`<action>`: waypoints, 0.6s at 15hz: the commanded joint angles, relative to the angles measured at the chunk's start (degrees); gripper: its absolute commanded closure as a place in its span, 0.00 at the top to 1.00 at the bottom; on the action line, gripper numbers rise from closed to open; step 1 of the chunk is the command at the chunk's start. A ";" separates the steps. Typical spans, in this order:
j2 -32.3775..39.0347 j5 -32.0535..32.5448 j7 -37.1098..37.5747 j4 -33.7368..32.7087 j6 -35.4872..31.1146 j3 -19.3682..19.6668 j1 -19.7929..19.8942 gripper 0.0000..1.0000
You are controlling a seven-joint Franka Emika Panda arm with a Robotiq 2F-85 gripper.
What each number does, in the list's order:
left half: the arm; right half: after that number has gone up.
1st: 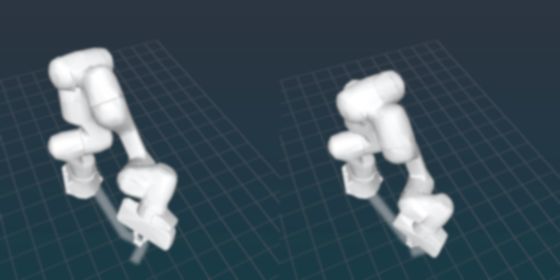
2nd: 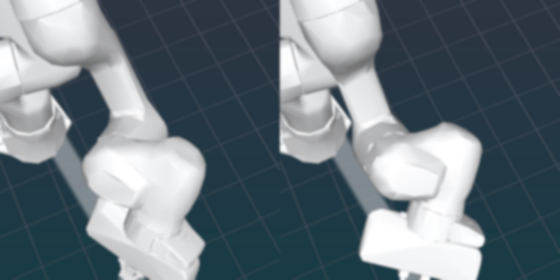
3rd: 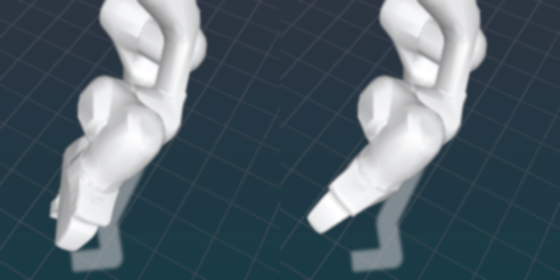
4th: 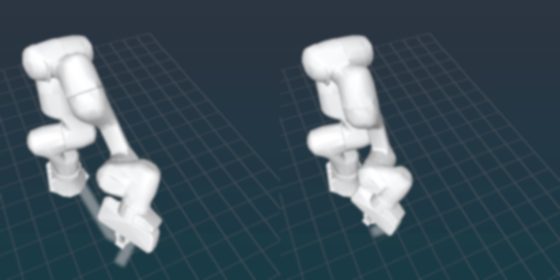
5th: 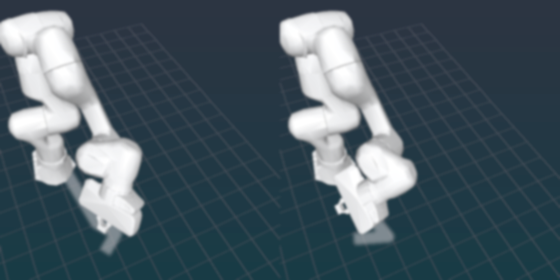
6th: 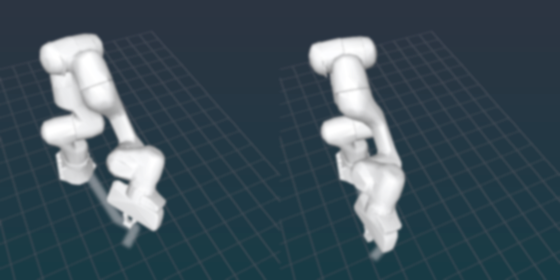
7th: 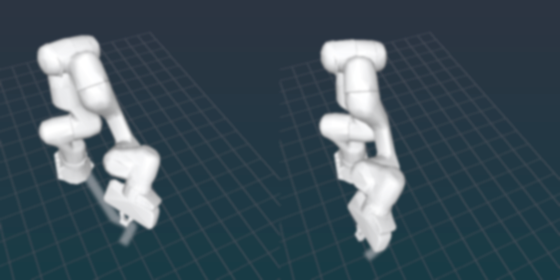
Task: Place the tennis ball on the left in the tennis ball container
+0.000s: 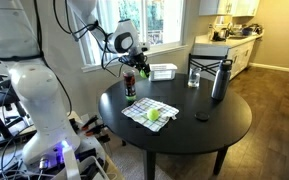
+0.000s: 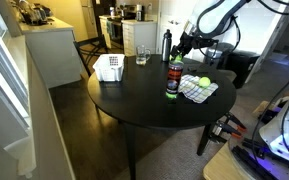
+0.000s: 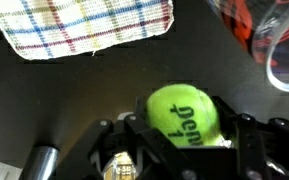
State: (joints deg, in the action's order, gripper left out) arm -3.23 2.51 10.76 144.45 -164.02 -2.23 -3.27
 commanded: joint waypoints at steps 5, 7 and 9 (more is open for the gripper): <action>-2.57 14.70 6.04 2.12 -2.68 -3.31 1.31 0.41; -2.73 22.35 10.16 2.09 -2.73 -3.58 1.92 0.41; -3.12 27.95 14.06 1.93 -2.95 -3.74 1.73 0.41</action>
State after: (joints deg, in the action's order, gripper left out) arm -4.12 23.33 19.69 144.60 -165.32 -4.94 -2.63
